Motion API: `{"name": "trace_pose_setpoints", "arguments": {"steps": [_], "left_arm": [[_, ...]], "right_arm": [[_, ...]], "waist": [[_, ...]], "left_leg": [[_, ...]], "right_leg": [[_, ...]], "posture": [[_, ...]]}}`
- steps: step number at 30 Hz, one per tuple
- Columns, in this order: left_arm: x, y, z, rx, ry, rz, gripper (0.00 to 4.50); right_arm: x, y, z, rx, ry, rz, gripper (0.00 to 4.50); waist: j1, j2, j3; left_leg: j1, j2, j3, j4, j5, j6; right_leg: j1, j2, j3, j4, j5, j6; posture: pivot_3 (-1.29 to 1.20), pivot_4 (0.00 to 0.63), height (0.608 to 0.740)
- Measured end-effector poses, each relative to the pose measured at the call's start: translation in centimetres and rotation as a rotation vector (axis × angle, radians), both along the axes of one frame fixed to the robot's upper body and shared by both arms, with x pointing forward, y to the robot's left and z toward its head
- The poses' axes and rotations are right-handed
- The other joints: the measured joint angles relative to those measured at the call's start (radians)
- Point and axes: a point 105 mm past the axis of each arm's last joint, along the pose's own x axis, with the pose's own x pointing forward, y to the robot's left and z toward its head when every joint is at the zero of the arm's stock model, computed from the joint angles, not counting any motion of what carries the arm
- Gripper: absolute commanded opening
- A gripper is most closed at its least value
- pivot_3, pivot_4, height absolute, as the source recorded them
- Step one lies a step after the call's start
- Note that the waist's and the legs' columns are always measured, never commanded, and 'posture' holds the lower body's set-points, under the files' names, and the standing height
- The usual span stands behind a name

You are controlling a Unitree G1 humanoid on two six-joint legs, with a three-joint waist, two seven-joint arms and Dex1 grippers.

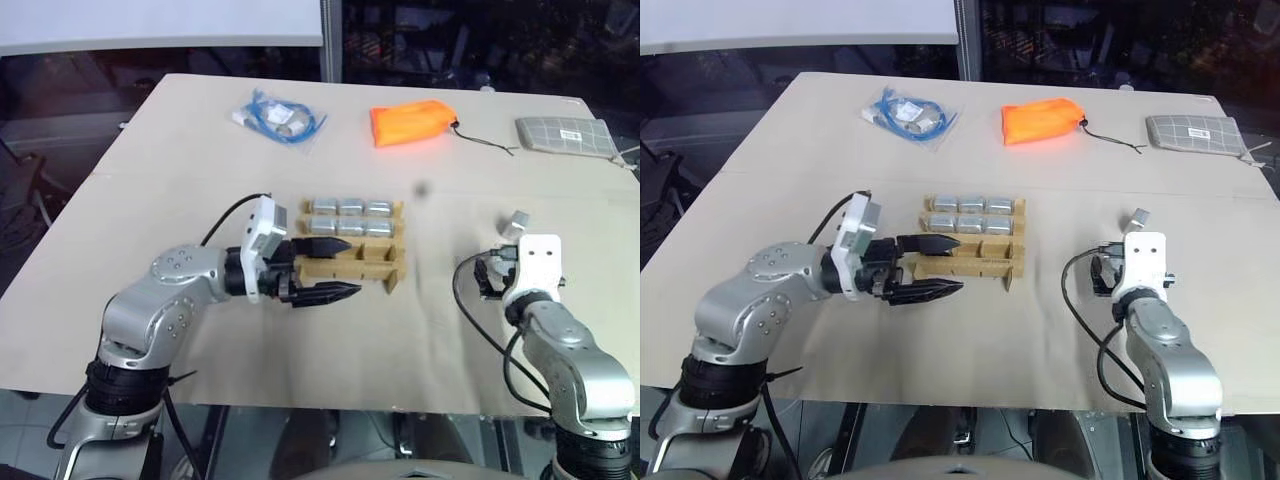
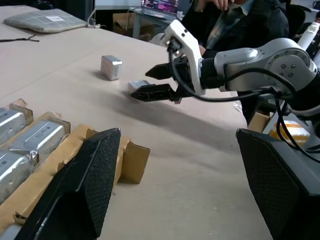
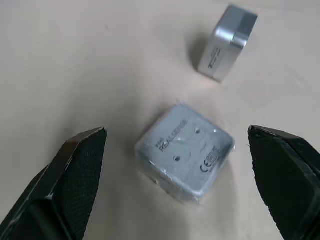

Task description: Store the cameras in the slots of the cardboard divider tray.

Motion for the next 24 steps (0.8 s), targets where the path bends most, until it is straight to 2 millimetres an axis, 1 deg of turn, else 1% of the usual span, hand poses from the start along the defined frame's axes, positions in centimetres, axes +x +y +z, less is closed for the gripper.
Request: {"name": "trace_pose_setpoints", "arguments": {"steps": [7, 12, 18, 21, 22, 23, 24], "left_arm": [[-0.06, 0.07, -0.08, -0.001, -0.004, 0.001, 3.85], [-0.10, 0.05, -0.06, -0.001, -0.008, -0.003, 3.85], [-0.14, 0.13, 0.00, 0.004, -0.016, -0.008, 3.85], [-0.18, 0.16, 0.00, 0.006, -0.017, -0.012, 3.90], [-0.18, 0.16, -0.01, 0.007, -0.017, -0.012, 3.90], [-0.19, 0.15, -0.02, 0.007, -0.016, -0.013, 3.90], [-0.19, 0.13, -0.03, 0.007, -0.016, -0.014, 3.90]], "right_arm": [[0.29, 0.11, -0.04, -0.011, 0.039, -0.088, 4.50], [0.54, 0.92, -0.30, 0.064, 0.052, -0.116, 4.50], [0.21, 0.27, -0.81, 0.101, 0.081, -0.167, 4.50], [0.20, 0.27, -0.81, 0.104, 0.081, -0.165, 3.72], [0.20, 0.27, -0.82, 0.104, 0.081, -0.164, 3.33], [0.20, 0.27, -0.82, 0.105, 0.081, -0.164, 2.84], [0.20, 0.26, -0.82, 0.106, 0.081, -0.164, 2.50]], "waist": [[-0.002, 0.000, 0.000], [-0.010, 0.000, 0.000], [-0.020, 0.000, 0.000], [-0.022, 0.000, 0.000], [-0.022, 0.000, 0.000], [-0.022, 0.000, 0.000], [-0.022, 0.000, 0.000]], "left_leg": [[0.000, 0.000, 0.000, 0.000, 0.000, 0.000], [0.000, 0.000, 0.000, -0.001, 0.000, 0.000], [0.000, 0.000, 0.000, -0.001, 0.000, 0.000], [0.000, 0.000, 0.000, -0.002, 0.000, 0.000], [0.000, 0.000, 0.000, -0.002, 0.000, 0.000], [0.000, 0.000, 0.000, -0.002, 0.000, 0.000], [0.000, 0.000, 0.000, -0.002, 0.000, 0.000]], "right_leg": [[0.000, 0.000, 0.000, 0.000, 0.000, 0.000], [0.000, 0.000, 0.000, 0.000, 0.000, 0.000], [0.000, 0.000, 0.000, 0.000, 0.000, 0.000], [0.000, 0.000, 0.000, 0.000, 0.000, 0.000], [0.000, 0.000, 0.000, 0.000, 0.000, 0.000], [0.000, 0.000, 0.000, 0.000, 0.000, 0.000], [0.000, 0.000, 0.000, -0.001, 0.000, 0.000]], "posture": [[0.00, 0.150, 0.740], [0.00, 0.150, 0.740], [0.00, 0.150, 0.740], [0.00, 0.150, 0.740], [0.00, 0.150, 0.740], [0.00, 0.150, 0.740], [0.00, 0.150, 0.740]]}}
